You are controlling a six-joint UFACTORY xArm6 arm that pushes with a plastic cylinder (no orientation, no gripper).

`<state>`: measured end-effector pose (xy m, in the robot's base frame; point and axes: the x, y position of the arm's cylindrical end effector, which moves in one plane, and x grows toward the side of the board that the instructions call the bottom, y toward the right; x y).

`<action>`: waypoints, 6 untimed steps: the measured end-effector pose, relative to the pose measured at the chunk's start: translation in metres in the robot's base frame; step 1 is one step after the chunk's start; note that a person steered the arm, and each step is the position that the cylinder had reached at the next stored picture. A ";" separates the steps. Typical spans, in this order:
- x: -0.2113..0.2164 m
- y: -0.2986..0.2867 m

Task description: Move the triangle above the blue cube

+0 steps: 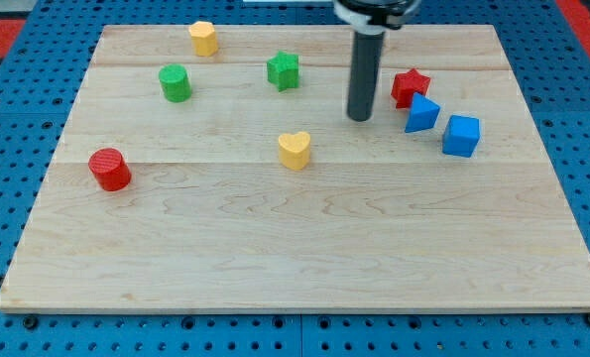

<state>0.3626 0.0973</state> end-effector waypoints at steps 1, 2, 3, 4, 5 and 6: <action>-0.004 0.063; -0.001 0.027; -0.009 -0.064; -0.056 -0.050; -0.068 0.022; -0.061 0.065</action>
